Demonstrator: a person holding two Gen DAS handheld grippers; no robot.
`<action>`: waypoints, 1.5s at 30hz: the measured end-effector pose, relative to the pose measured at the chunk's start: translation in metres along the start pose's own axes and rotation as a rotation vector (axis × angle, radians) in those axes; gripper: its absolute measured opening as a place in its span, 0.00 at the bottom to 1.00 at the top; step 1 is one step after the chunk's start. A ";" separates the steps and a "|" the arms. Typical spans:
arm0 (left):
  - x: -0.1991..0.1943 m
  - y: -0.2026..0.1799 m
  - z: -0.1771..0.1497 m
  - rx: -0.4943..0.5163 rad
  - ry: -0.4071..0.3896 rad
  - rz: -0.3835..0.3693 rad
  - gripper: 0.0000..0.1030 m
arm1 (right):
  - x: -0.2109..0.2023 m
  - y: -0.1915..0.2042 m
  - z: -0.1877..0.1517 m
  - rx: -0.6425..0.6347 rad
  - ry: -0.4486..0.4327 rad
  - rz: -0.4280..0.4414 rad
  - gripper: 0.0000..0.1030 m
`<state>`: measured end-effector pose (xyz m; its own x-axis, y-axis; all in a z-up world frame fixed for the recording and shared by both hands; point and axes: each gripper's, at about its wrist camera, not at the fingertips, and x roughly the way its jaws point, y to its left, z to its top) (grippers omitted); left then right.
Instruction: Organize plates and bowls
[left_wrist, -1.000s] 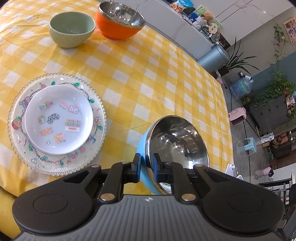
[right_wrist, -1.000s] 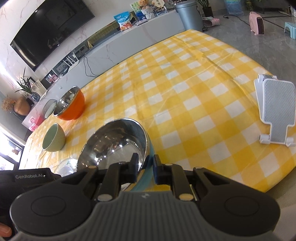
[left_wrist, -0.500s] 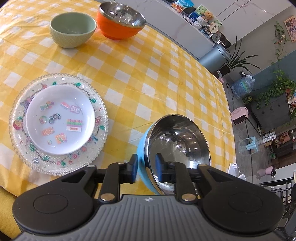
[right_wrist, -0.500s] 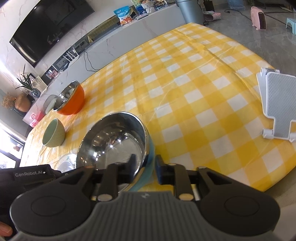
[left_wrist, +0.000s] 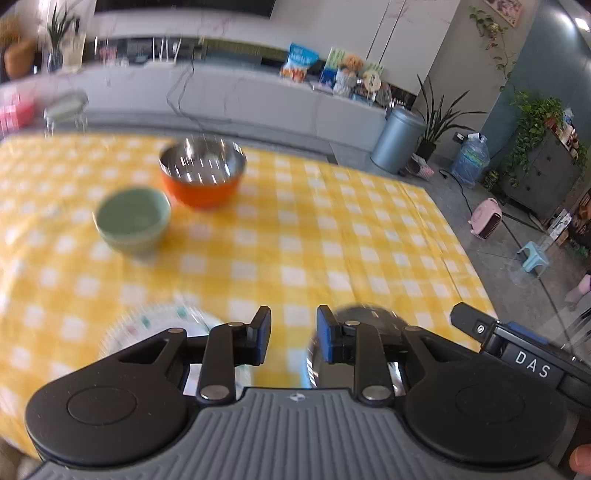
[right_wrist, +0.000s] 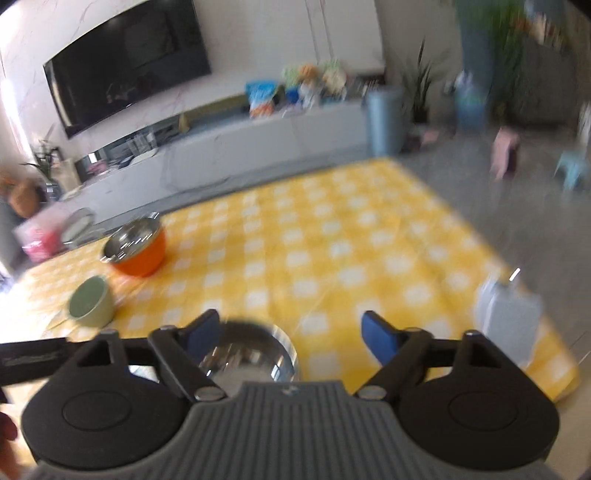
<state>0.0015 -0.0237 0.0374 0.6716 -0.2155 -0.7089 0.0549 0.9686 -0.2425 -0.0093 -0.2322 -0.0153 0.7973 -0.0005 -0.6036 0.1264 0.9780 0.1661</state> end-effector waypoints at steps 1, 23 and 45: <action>-0.002 0.004 0.005 0.009 -0.008 0.005 0.29 | 0.000 0.005 0.004 -0.022 -0.009 -0.003 0.81; 0.027 0.122 0.142 -0.041 0.020 -0.006 0.39 | 0.118 0.117 0.089 0.037 0.247 0.249 0.67; 0.192 0.160 0.187 -0.062 0.239 0.100 0.29 | 0.273 0.185 0.124 0.096 0.483 0.190 0.27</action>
<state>0.2779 0.1133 -0.0136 0.4773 -0.1493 -0.8659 -0.0537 0.9787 -0.1983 0.3054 -0.0772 -0.0525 0.4514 0.2934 -0.8427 0.0779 0.9278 0.3647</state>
